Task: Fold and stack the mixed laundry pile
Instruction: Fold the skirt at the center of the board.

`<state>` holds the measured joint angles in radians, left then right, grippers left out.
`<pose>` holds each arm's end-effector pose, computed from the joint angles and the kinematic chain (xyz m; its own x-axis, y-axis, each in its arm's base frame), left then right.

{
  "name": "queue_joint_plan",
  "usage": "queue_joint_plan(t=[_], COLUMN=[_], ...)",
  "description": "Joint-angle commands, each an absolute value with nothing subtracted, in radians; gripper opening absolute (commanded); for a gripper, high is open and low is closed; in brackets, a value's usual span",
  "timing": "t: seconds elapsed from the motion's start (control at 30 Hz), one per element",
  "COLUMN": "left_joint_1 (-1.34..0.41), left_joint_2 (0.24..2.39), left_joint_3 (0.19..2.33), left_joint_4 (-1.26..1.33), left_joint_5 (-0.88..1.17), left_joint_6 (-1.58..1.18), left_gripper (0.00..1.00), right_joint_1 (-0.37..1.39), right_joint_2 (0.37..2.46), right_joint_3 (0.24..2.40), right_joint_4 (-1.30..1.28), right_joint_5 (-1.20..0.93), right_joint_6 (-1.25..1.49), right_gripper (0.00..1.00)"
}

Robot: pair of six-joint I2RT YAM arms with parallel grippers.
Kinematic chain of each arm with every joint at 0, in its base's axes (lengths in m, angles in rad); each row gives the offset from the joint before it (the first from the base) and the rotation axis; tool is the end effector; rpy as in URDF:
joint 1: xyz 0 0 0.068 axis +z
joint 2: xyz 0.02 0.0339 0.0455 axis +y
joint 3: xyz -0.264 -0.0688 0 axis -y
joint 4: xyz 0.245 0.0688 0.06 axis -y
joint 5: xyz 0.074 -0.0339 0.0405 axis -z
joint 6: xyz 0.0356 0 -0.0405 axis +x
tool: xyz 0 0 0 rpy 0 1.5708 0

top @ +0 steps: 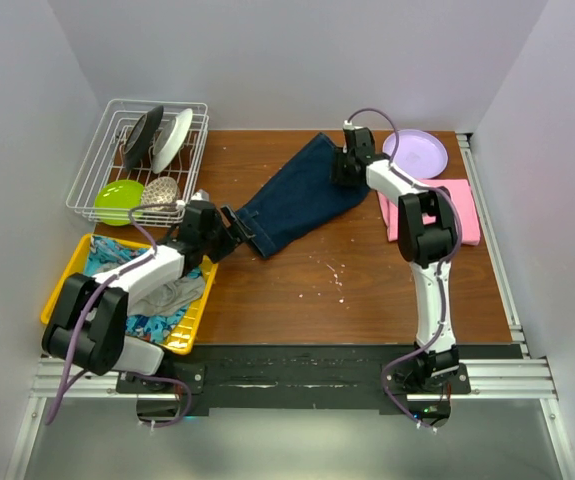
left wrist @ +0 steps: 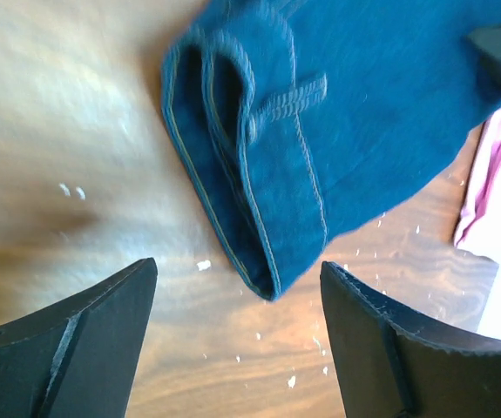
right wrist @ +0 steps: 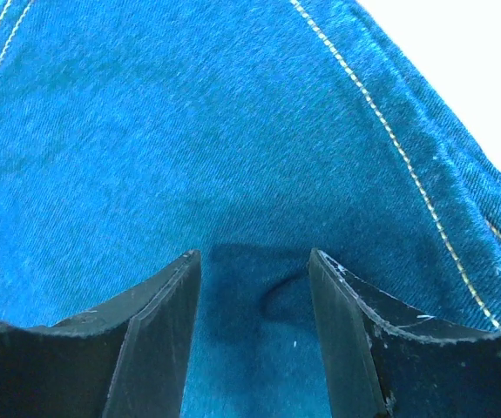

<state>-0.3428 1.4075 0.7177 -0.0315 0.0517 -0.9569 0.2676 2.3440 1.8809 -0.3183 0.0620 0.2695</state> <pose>0.2692 -0.0980 0.1920 -0.6625 -0.6303 -0.4047 -0.2940 0.7157 -0.6335 0.5099 0.1375 0.1695 -0.7137 0.0799 -0.6959 -0.0327 0.9886 0.1470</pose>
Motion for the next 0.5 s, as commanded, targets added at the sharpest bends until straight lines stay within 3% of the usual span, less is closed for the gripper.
queue_joint_plan(t=[0.0, 0.17, 0.47], left_joint_1=[-0.396, -0.397, -0.400], left_joint_2=[1.410, 1.471, 1.588], left_joint_3=[0.727, 0.718, 0.802], left_joint_4=[0.066, 0.132, 0.072], left_joint_5=[0.002, -0.035, -0.084], left_joint_6=[-1.084, -1.130, -1.138], left_gripper=[0.81, 0.80, 0.68], right_joint_1=[0.291, 0.379, 0.468], right_joint_2=[2.168, 2.010, 1.832], right_joint_3=[1.801, 1.648, 1.463], right_joint_4=[-0.276, -0.194, -0.137], right_joint_5=[0.061, 0.104, 0.049], right_joint_6=[0.288, 0.282, 0.304], right_gripper=[0.57, 0.58, 0.58])
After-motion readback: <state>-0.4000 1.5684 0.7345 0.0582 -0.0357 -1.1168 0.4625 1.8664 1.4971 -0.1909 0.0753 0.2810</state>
